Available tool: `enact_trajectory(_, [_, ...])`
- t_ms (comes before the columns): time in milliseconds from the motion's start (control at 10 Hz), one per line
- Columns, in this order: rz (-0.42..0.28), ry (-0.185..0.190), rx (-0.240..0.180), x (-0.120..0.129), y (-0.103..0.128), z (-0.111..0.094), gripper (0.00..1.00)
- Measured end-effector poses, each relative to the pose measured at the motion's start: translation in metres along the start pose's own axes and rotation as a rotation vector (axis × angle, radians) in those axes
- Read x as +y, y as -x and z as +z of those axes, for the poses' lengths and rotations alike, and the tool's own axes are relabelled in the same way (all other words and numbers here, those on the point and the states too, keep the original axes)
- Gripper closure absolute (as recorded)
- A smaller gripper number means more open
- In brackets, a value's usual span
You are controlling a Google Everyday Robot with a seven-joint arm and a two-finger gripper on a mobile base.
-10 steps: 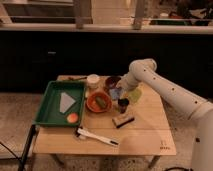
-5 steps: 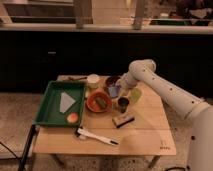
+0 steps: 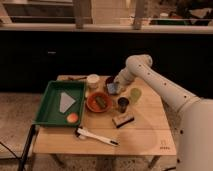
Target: Wipe purple bowl with sponge
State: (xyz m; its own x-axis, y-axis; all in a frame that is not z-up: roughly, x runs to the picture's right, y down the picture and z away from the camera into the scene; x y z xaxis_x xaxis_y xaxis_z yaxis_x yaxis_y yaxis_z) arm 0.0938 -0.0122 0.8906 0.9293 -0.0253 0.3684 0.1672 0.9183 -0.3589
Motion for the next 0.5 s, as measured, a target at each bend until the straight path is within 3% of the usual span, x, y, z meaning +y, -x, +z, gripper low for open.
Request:
enact_trajectory(200, [0.006, -0.005, 0.007, -0.014, -0.002, 0.006, 1.0])
enact_trajectory(500, [0.034, -0.049, 0.016, -0.024, -0.008, 0.014, 1.0])
